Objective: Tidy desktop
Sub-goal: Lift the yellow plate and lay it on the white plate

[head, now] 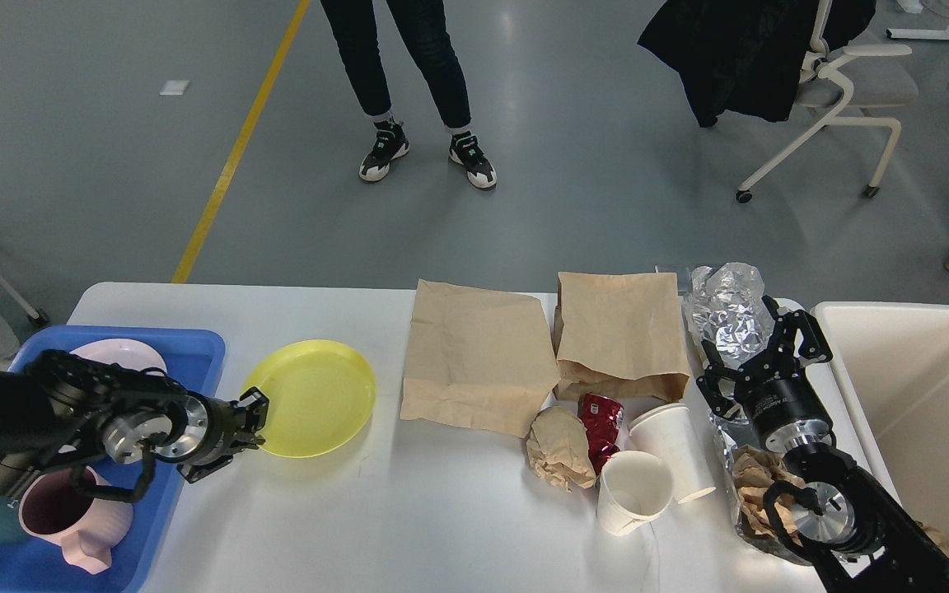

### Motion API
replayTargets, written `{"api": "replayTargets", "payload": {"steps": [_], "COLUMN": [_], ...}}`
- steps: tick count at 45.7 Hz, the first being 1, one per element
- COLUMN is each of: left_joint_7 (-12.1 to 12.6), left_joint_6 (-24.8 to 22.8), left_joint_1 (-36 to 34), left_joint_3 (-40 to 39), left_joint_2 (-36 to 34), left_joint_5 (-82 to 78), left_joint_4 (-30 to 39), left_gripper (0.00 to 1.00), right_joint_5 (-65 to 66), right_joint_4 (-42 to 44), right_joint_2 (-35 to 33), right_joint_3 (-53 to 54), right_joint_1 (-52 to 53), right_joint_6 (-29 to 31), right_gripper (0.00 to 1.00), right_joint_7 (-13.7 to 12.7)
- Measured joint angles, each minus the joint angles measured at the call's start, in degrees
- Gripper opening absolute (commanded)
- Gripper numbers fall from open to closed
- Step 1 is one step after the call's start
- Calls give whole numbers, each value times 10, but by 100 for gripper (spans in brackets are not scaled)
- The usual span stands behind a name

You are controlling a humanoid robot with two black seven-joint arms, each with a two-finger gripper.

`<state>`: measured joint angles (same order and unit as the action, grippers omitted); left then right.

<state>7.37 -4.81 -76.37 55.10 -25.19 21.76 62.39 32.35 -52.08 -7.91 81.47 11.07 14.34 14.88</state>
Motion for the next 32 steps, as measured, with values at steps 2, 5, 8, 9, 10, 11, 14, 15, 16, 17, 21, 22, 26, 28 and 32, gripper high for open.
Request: {"api": "replayTargets", "payload": {"steps": [2,5,8,9,10,11,14,15,16,17,21,22,26,28,32], "left_joint_7": [6,10,10,9,9,9,9,9,8,8,7,7,7,6,5], "left_joint_6": [-2,-9,-25,-35,-45,-56,-102,-117,-131,-147,-202,-207,-222,-224,-228], "left_joint_1": [-58,-151,-241,-277,-306,-333,-428,-457,-481,-509,-585,-591,-598,-589,-541], "left_joint_3": [36,93,142,160,174,188,237,253,266,280,322,326,342,350,362], "left_joint_2": [-19,-39,-53,-58,-61,-64,-66,-65,-63,-60,-50,-49,-51,-55,-79], "left_joint_5": [1,1,4,7,11,17,45,55,64,73,99,101,105,105,102], "left_joint_4": [49,122,180,200,215,228,267,277,285,294,314,315,308,294,253], "left_gripper": [0,0,0,0,0,0,0,0,0,0,0,0,0,0,0], "right_joint_5": [0,0,0,0,0,0,0,0,0,0,0,0,0,0,0], "right_joint_4": [0,0,0,0,0,0,0,0,0,0,0,0,0,0,0], "right_joint_2": [0,0,0,0,0,0,0,0,0,0,0,0,0,0,0], "right_joint_3": [0,0,0,0,0,0,0,0,0,0,0,0,0,0,0], "right_joint_1": [0,0,0,0,0,0,0,0,0,0,0,0,0,0,0], "right_joint_6": [0,0,0,0,0,0,0,0,0,0,0,0,0,0,0], "right_gripper": [100,100,100,100,100,100,100,100,100,100,100,100,100,100,100], "right_joint_7": [0,0,0,0,0,0,0,0,0,0,0,0,0,0,0]}}
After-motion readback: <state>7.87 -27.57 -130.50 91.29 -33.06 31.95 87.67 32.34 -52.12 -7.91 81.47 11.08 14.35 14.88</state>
